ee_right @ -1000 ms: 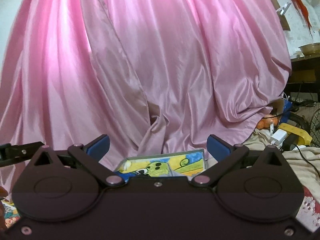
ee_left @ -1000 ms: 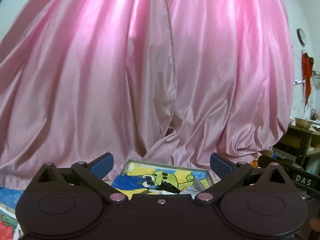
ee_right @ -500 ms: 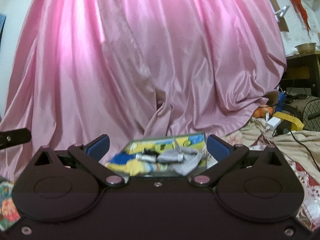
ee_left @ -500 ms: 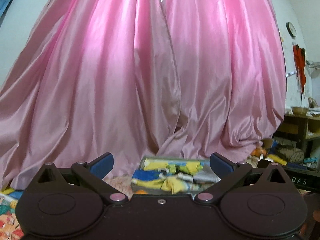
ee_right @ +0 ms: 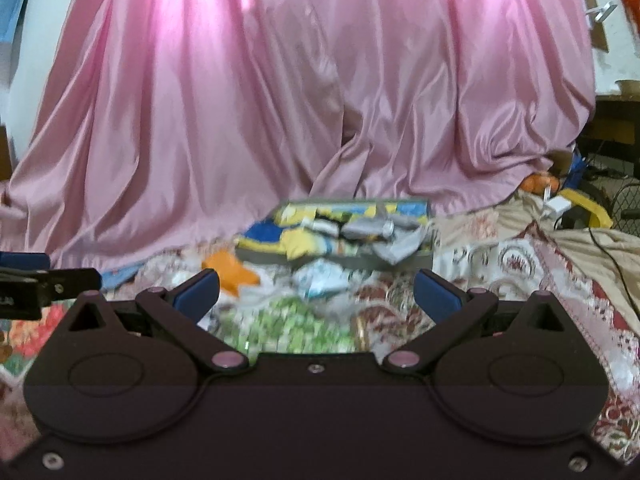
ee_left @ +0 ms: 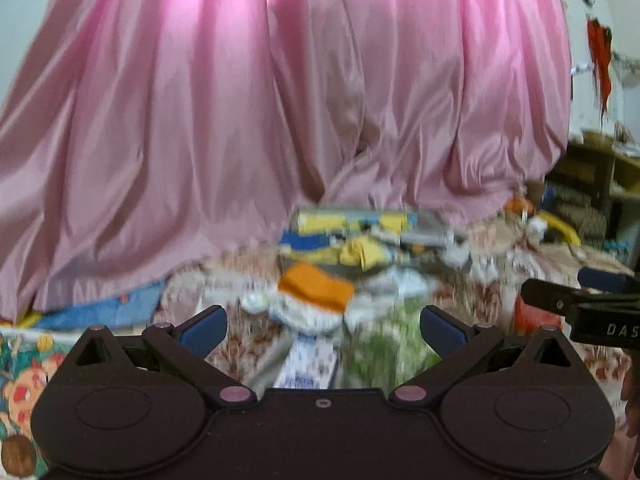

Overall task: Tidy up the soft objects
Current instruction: 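Lower the left tool toward the white sock while the right tool approaches the orange item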

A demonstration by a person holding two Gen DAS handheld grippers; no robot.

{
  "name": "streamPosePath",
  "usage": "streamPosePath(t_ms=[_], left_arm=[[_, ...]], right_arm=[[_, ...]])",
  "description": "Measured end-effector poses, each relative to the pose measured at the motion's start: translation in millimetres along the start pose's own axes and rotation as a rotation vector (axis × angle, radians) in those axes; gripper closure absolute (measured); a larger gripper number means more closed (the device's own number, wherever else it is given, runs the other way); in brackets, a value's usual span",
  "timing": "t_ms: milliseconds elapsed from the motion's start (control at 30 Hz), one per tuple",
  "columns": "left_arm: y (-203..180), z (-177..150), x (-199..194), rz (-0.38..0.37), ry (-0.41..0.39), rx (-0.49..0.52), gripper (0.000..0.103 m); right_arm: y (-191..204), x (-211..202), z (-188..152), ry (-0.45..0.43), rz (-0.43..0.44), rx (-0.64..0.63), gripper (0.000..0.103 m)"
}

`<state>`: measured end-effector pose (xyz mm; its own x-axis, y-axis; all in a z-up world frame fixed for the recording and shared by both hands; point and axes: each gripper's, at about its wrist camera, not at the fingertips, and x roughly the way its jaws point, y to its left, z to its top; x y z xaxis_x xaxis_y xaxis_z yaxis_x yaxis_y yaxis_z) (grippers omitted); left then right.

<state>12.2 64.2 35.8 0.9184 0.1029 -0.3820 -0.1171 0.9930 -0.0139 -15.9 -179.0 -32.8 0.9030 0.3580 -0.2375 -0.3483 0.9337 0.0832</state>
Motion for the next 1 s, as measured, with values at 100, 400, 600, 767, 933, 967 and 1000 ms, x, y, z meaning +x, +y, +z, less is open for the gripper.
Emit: streamPosePath(t_ms=[100,400,600,767,933,967,1000], left_arm=[[5.4,-12.1,10.0,-0.003,0.081,-0.023,0.001],[14.1,-20.3,32.1,0.026,0.201,-0.06,0.001],[20.9,-25.0,42.6,0.021,0.273,-0.111,0.001],[23.8,-27.8,48.1,0.021,0.305,-0.137,0.001],[30.3,-28.7,52.5,0.018,0.331,-0.186,0.001],[32.6,-28.2,53.2,0.018,0.333,-0.202,0.001],[34.8,-27.8,53.8,0.018,0.333,-0.22,0.001]], right_arm=[[12.3,1.1,-9.7,0.053,-0.002,-0.033,0.0],[39.9,21.1,-20.8,0.154,0.001,-0.109,0.0],[41.3,53.9,-21.9,0.192,0.001,-0.123,0.0],[38.2,77.9,-24.5,0.217,-0.006,-0.123,0.0],[36.1,82.0,-25.1,0.213,0.003,-0.122,0.0],[33.1,82.4,-25.0,0.209,0.007,-0.121,0.0],[33.1,82.9,-24.8,0.206,0.009,-0.119,0.0]])
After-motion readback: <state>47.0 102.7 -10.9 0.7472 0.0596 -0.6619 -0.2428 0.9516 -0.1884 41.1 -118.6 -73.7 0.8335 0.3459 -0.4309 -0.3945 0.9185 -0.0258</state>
